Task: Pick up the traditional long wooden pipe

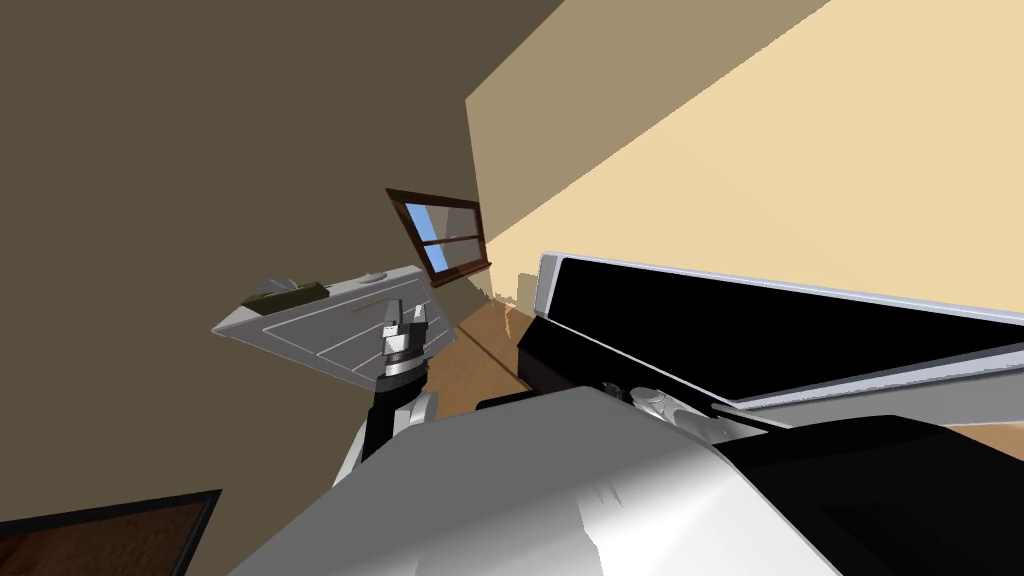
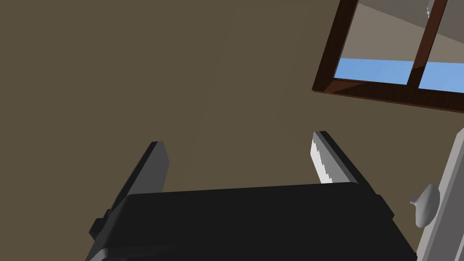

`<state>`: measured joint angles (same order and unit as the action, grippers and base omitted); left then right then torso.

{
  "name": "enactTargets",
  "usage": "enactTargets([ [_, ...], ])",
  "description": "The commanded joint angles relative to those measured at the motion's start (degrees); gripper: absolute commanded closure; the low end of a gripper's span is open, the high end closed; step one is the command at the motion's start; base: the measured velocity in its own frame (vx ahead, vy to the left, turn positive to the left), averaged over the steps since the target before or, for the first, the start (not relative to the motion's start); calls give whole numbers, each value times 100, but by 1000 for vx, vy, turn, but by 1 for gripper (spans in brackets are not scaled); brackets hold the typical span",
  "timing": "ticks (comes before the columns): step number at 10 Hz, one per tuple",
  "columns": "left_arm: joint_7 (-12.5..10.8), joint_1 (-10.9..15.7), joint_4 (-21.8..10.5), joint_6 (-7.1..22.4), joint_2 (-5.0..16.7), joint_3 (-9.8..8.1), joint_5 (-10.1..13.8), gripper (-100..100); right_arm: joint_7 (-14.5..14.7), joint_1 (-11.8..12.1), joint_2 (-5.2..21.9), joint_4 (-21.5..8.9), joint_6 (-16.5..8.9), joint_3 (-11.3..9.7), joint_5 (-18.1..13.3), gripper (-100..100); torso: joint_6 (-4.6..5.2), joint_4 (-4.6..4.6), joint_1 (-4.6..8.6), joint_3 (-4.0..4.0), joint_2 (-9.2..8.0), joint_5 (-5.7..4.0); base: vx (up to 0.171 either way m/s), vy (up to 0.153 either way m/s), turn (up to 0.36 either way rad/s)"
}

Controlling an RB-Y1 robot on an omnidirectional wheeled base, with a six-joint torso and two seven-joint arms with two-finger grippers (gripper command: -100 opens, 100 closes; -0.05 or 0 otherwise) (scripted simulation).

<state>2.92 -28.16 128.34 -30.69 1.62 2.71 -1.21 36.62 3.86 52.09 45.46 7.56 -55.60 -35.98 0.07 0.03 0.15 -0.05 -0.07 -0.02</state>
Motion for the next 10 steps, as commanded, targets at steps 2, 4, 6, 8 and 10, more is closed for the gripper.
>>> enactTargets([
  [2, 0, 0, 0, 0, 0, 0, 0, 0, -452, 108, 25, 274, -353, -189, -324, -100, 1, -1, -7, 3, 5, 1, -15, -17, 52],
  [4, 0, 0, 0, 0, 0, 0, 0, 0, -784, 108, 25, 274, -433, -189, -357, -100, 0, 0, 2, -1, -1, -1, -16, -18, 55],
  [6, 0, -1, 0, 0, 0, 0, 0, 0, -788, 108, 25, 274, -433, -189, -357, -100, 3, -4, -10, 6, 9, 1, -1, -1, 4],
  [8, 0, -1, 0, 0, 0, 0, 0, 0, -788, 108, 25, 274, -433, -189, -357, -100, 3, -3, -8, 5, 8, 1, 0, 0, 0],
  [10, 0, -1, 0, 0, 0, 0, 0, 0, -788, 108, 25, 274, -433, -189, -357, -100, 2, -3, -8, 6, 9, 1, 0, 0, 0],
])
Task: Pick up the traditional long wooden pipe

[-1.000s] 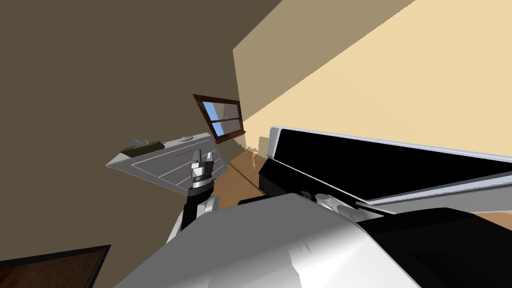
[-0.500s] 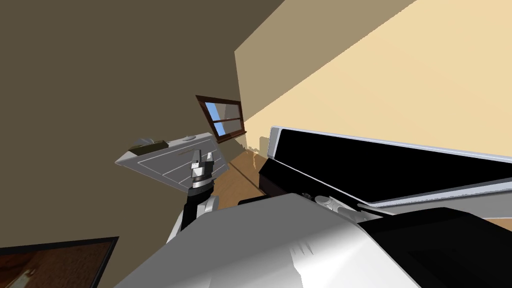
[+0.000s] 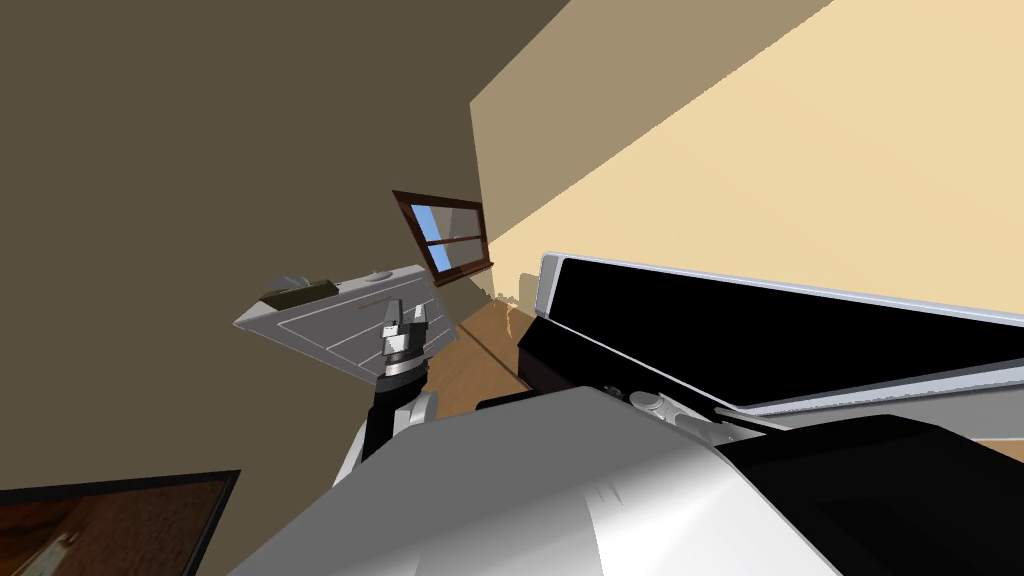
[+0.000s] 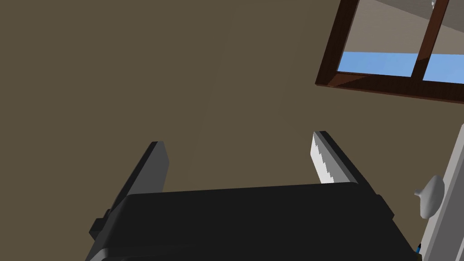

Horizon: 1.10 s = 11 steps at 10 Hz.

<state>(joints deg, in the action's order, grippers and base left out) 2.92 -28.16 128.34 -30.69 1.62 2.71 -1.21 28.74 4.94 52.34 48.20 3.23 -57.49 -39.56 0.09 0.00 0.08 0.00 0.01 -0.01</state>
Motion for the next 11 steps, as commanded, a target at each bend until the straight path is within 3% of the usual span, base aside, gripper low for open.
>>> enactTargets([
  [1, 0, 0, 0, 0, 0, 0, 0, 0, 0, 0, 0, 0, 0, 0, 0, -100, 0, 0, 0, 0, 0, 0, 6, 7, -21],
  [7, 0, 0, 0, 0, 0, 0, 0, 0, 120, 5, -567, -315, -273, 63, -25, -100, -25, -13, 33, 16, 19, -88, -16, -18, 54],
  [9, 0, 0, 0, 0, 0, 0, 0, 0, 53, -6, -440, -204, -355, -36, 26, -100, -29, -21, 40, 24, 27, -121, -6, -7, 21],
  [10, 0, 0, 0, 0, 0, 0, 0, 0, 59, -5, -446, -208, -360, -31, 24, 100, -29, -23, 41, 27, 32, -123, 0, 0, 0],
  [11, 0, 0, 0, 0, 0, 0, 0, 0, 59, -22, -425, -214, -373, -18, 24, 100, -22, -33, 41, 32, 30, -139, -5, -5, 16],
])
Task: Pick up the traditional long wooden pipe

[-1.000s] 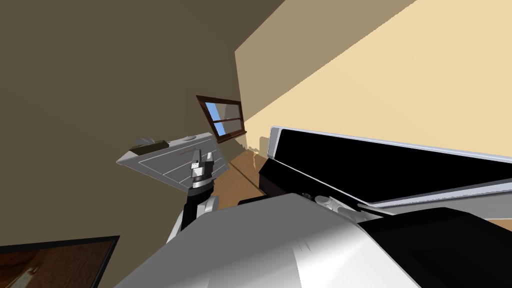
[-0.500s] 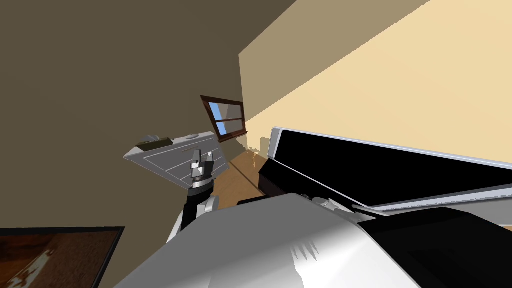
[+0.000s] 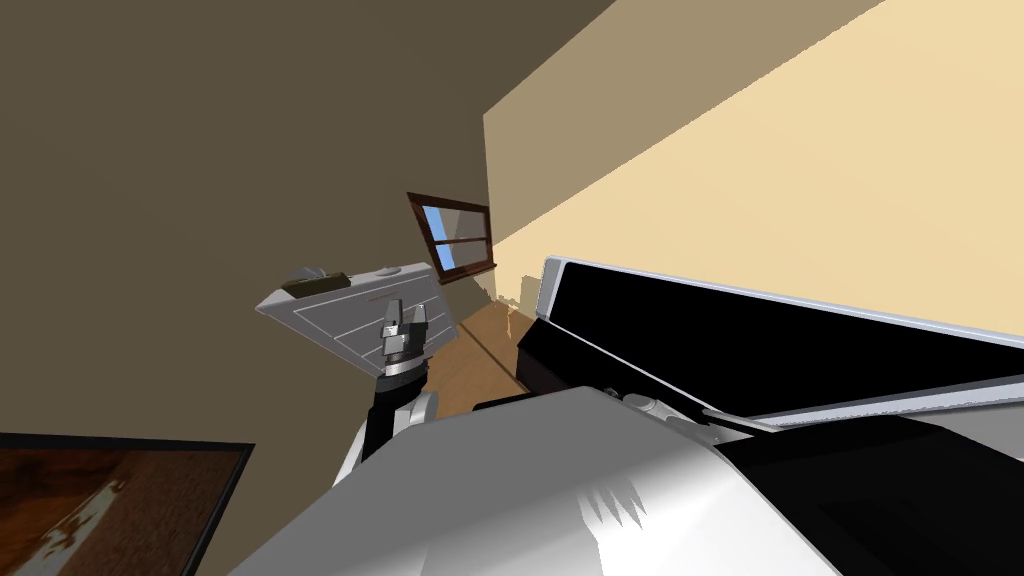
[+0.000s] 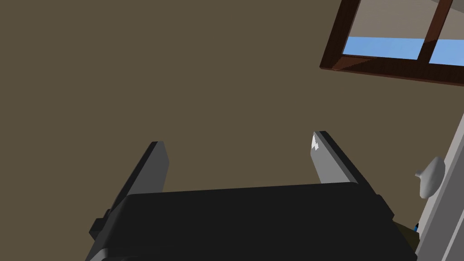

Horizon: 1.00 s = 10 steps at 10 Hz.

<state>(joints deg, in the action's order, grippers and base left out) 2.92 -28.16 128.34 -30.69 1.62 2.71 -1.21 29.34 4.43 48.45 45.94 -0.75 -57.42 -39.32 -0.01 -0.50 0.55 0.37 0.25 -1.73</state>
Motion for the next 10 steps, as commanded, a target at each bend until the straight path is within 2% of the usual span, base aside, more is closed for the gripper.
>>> enactTargets([
  [1, 0, 0, 0, 0, 0, 0, 0, 0, 0, 0, 0, 0, 0, 0, 0, 100, 0, 0, 0, 0, 0, 0, 0, 0, 0],
  [3, 0, 0, 0, 0, 0, 0, 0, 0, 1, -1, 2, -1, -6, 1, -1, 100, 1, -2, 13, 3, 4, -7, 0, 0, 0],
  [4, 0, 0, 0, 0, 0, 0, 0, 0, 2, -2, 3, -1, -7, 2, -1, 0, 1, -2, 14, 3, 4, -8, 0, 0, 0],
  [5, 0, 0, 0, 0, 0, 0, 0, 0, 60, 57, -179, -89, 125, 57, -48, 100, 1, -3, 15, 4, 5, -8, 9, 1, -38],
  [7, 0, 0, 0, 0, 0, 0, 0, 0, 0, 54, 105, 68, 262, 25, -36, 100, 6, -13, 13, 10, 6, -30, 18, 22, -64],
  [10, 0, 0, 0, 0, 0, 0, 0, 0, -60, 51, 389, 226, 398, -6, -23, 100, 6, -14, 14, 14, 13, -28, 22, 26, -76],
])
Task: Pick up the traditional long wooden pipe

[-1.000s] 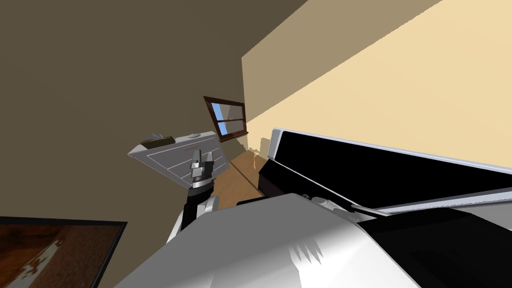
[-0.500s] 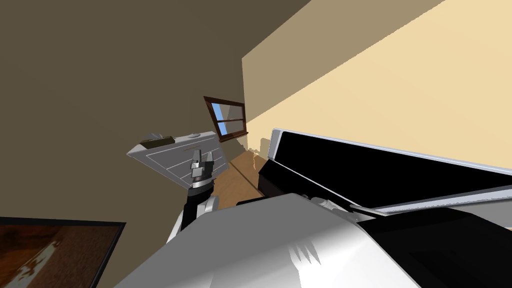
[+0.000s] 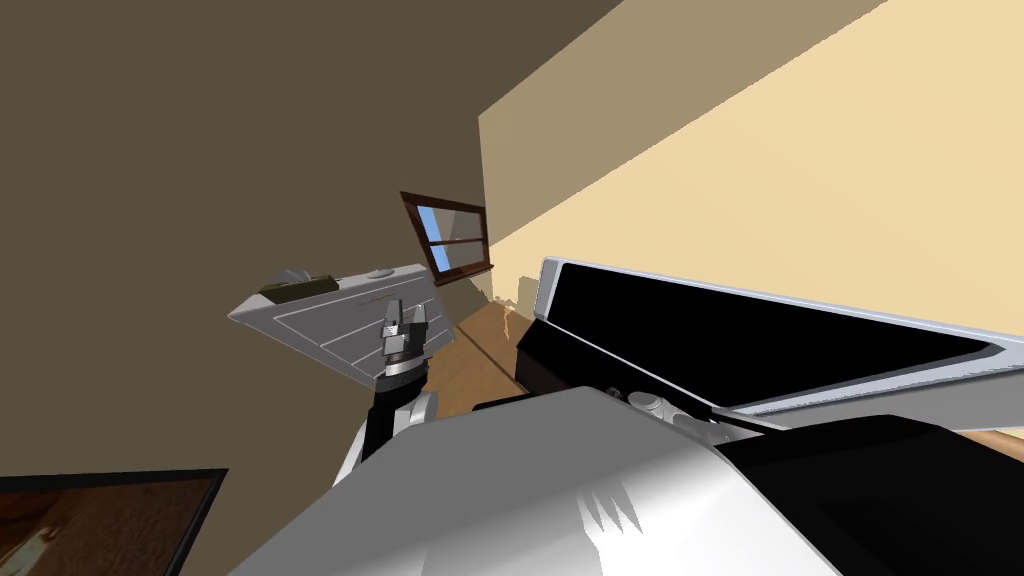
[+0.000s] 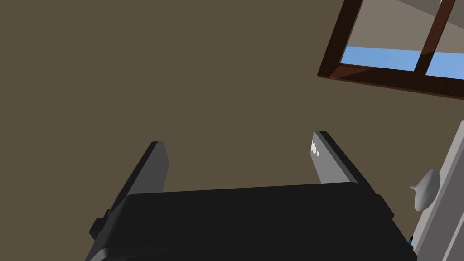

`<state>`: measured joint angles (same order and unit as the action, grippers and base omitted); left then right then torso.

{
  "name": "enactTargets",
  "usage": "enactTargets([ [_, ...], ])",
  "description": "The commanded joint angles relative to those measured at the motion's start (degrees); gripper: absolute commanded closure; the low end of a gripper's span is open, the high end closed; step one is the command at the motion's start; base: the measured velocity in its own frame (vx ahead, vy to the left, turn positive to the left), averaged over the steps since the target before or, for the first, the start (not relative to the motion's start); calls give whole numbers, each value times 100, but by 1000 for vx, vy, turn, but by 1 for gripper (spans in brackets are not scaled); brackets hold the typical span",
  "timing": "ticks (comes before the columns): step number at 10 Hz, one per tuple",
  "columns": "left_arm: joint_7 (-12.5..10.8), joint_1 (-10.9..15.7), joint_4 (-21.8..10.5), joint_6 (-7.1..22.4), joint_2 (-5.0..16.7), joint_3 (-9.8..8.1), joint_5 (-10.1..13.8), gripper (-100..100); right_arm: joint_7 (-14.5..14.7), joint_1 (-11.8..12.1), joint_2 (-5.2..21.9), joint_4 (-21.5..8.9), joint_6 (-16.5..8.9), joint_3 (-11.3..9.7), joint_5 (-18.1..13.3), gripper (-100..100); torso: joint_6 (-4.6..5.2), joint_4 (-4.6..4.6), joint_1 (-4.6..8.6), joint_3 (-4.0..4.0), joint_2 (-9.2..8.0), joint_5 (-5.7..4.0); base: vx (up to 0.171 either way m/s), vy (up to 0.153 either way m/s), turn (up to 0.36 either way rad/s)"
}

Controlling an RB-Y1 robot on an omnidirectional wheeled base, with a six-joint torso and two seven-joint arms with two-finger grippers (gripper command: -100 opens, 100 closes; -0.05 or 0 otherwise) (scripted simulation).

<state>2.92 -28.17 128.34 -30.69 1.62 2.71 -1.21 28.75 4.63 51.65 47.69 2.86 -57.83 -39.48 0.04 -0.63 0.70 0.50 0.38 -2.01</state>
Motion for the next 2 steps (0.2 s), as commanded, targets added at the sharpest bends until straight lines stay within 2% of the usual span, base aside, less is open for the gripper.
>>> enactTargets([
  [1, 0, 0, 0, 0, 0, 0, 0, 0, 0, 0, 0, 0, 0, 0, 0, 100, 0, 0, 0, 0, 0, 0, 7, 9, -10],
  [2, 0, 0, 0, 0, 0, 0, 0, 0, -14, -4, 15, 8, 2, -9, 3, 0, -1, 0, 4, -1, -3, -4, 0, 0, 0],
])
